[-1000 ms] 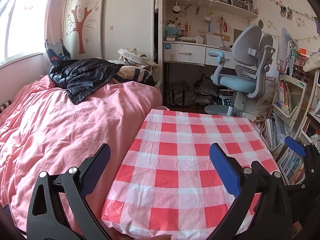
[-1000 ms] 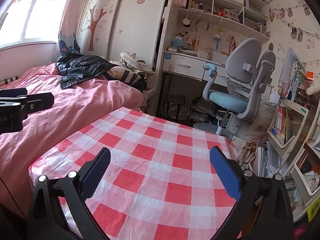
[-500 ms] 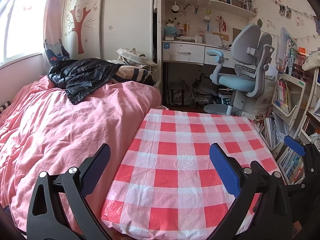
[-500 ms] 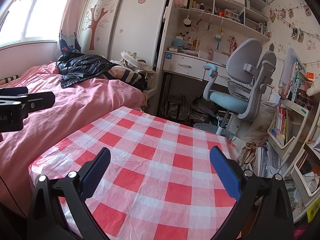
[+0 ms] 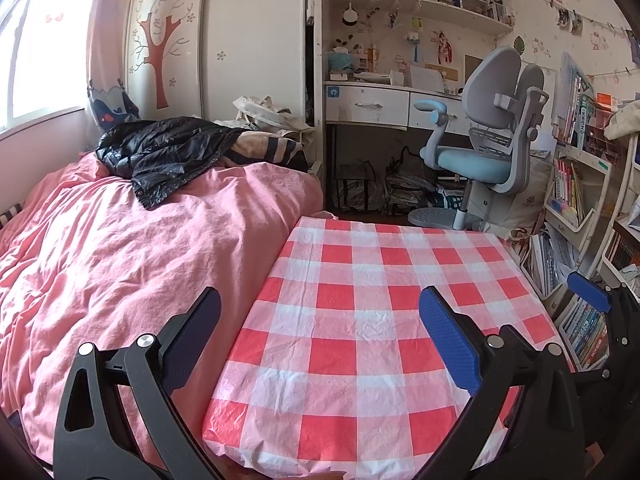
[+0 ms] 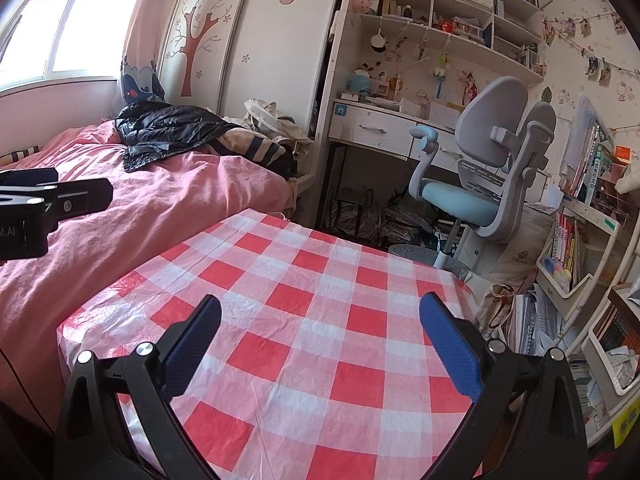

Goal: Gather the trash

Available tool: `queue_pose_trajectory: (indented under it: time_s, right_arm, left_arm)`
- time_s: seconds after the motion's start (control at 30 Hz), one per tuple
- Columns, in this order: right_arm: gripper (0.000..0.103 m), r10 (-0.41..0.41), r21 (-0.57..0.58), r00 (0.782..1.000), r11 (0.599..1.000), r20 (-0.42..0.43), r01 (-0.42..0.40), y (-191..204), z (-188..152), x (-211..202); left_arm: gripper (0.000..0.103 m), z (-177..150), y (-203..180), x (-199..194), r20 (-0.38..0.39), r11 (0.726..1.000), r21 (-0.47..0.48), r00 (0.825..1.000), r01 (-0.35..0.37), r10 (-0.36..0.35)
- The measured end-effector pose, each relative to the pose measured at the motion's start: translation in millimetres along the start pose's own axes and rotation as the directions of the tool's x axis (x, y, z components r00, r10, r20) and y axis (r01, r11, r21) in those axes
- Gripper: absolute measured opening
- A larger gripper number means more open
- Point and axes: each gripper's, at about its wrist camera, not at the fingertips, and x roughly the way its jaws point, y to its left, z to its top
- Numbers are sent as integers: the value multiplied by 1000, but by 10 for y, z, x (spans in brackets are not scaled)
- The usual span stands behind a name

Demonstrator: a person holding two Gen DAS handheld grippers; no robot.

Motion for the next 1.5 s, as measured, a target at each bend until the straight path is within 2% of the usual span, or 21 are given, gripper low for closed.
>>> queue_pose_trajectory:
  time_s: [0.43, 0.7, 1.5]
  right_arm:
    - [95, 3, -16, 1000, 1000, 12, -2, 14, -18, -16]
    - [95, 5, 15, 999, 1000, 32, -5, -109, 6, -63]
    - [95, 15, 39, 999, 999, 38, -16, -223, 33, -118]
  left_arm:
    - [96, -67, -12, 50, -19, 1000, -8, 1000, 21, -22]
    - [96, -105, -66, 77, -27, 999, 9, 999, 42, -42]
    - [96, -194, -317, 72, -15, 993, 112, 999, 44, -43]
